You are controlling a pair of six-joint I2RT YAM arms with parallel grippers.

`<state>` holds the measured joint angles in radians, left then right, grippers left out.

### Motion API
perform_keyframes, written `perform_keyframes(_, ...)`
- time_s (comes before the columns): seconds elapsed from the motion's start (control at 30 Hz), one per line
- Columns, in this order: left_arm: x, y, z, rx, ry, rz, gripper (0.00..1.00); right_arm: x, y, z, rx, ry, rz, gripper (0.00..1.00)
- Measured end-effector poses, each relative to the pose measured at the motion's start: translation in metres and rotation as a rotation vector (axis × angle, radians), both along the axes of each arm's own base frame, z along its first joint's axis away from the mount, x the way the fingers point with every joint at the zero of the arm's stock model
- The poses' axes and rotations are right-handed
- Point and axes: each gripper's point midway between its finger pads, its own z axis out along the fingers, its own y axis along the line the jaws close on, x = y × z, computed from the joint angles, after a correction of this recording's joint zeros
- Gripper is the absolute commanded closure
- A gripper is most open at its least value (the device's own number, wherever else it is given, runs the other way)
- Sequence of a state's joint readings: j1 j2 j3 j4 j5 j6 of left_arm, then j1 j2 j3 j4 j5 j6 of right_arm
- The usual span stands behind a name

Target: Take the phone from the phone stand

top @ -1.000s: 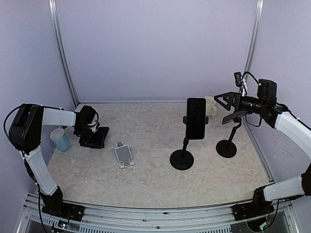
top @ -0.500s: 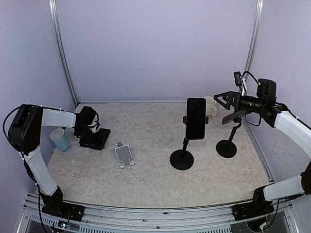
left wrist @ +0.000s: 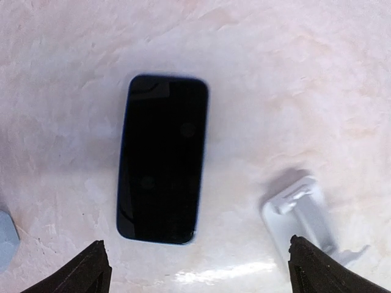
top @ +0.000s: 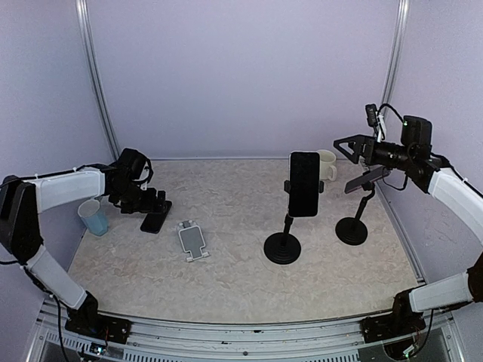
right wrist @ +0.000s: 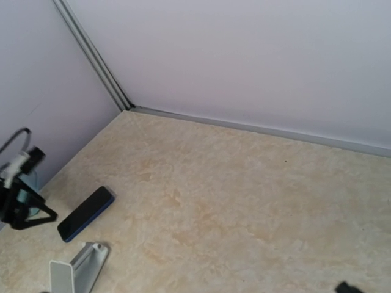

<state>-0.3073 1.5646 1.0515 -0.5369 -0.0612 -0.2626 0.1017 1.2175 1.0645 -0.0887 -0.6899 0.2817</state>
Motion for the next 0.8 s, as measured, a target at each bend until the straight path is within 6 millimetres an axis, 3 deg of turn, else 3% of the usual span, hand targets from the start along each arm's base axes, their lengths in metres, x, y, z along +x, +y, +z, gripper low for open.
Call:
perform_keyframes(0.17,0.001,-0.041,0.061,-0.033,-0.150,-0.049,0.01,0.000,-0.001,0.000,-0.003,0.008,-0.007,0.00)
perform_keyframes(0.37,-0.011,-0.073,0.098,-0.066,-0.221,-0.037,0.01,0.001,-0.002,0.000,-0.006,0.012,-0.016,0.00)
perform_keyframes(0.57,-0.038,-0.105,0.103,-0.050,-0.219,0.005,0.01,0.001,-0.003,0.002,-0.008,0.007,-0.021,0.00)
perform_keyframes(0.8,-0.072,-0.136,0.074,-0.024,-0.161,0.081,0.01,-0.001,-0.003,0.004,-0.010,0.001,-0.023,0.00)
